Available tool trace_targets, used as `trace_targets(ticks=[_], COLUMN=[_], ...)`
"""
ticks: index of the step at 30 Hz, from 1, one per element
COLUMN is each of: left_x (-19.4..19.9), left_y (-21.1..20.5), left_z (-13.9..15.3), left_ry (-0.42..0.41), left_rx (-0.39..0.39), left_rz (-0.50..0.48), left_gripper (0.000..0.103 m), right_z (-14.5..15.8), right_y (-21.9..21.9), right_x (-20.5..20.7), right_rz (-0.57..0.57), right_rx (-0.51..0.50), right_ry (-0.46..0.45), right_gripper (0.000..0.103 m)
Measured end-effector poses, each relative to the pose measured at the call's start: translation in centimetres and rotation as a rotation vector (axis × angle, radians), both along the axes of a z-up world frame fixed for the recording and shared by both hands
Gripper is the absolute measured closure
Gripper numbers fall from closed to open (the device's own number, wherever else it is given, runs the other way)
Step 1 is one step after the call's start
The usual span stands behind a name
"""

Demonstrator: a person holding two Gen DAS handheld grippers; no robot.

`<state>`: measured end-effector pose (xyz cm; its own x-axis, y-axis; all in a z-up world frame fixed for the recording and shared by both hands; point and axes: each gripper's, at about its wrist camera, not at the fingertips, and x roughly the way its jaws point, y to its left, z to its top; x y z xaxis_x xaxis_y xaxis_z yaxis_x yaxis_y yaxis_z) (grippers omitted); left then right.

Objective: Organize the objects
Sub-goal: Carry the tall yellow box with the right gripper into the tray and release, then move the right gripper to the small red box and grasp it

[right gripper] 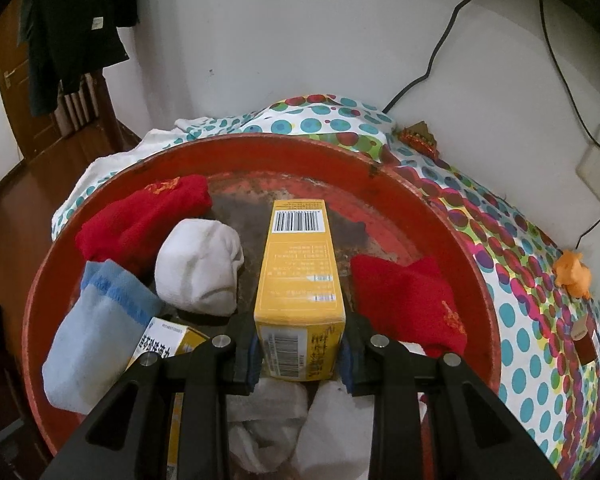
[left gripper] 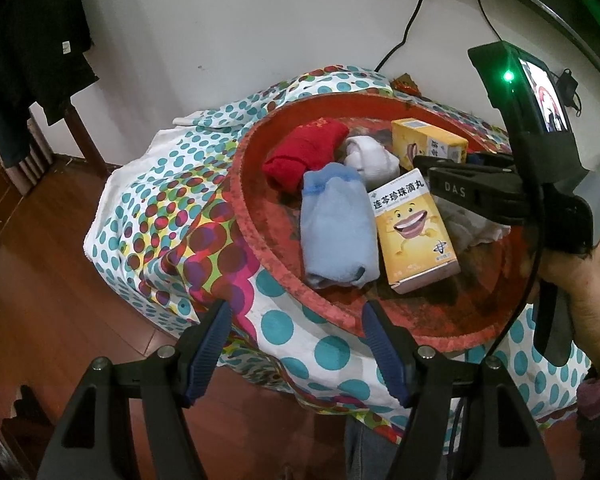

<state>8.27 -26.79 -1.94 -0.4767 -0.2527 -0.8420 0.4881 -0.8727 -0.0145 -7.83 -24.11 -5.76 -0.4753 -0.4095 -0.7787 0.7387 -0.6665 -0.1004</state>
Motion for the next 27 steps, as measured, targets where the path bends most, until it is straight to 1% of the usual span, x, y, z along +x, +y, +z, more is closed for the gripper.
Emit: trace_targets(ticks=[2,5,6,9,11,12,13,20,26,27], left_x=[-0.1,-0.3,-0.3,-0.4,-0.4,-0.4,-0.4,-0.6,-0.7,-0.7], left_y=[0.2,0.5,0.6,0.9,1.0,1.1,1.2,1.7,2.2,2.2], left_z=[-0.1,-0.1,-0.1,-0.2,-0.2,-0.2,-0.1,-0.2,-0.4,-0.4], left_ry=[-0.005,-0.007,-0.008,-0.008,-0.005,-0.004,-0.005,-0.009,-0.014,-0.013], left_rx=[-0.001,-0.003,-0.005,-0.001,0.0,-0.001,-0.004,-0.009,-0.012,-0.012], left_rz=[-0.006,-0.014,-0.018,-0.028,-0.031,-0.036,-0.04,-0.052,-0.06,-0.061], left_gripper=[0.034,0.034,0.034,0.034,0.034,0.034,0.034,0.034,0.033,0.033], right_z=[0.1,0.4,0.4,0.6,0.8,1.0,1.1,2.5,3.6,3.7], right_y=[0.2,0.4,0.5,1.0,1.4,1.7,2.0,4.4,8.3,9.2], right_x=[0.1,0.3,0.4,0.5,0.4,0.4,0.4,0.8,0.5,0.3], right_rz=[0.0,0.003,0.003,-0.002,-0.004,-0.008,-0.008,-0.015,-0.052,-0.068], right_rx=[-0.008,-0.013,-0.015,-0.019,-0.026,-0.032,-0.038,-0.081,-0.135,-0.14], right_ry=[-0.002,0.009,0.009,0.022,0.019,0.021,0.025,0.041,0.038,0.043], right_gripper=[0.073,0.067,0.064,0.06,0.053,0.048,0.046,0.041,0.038,0.036])
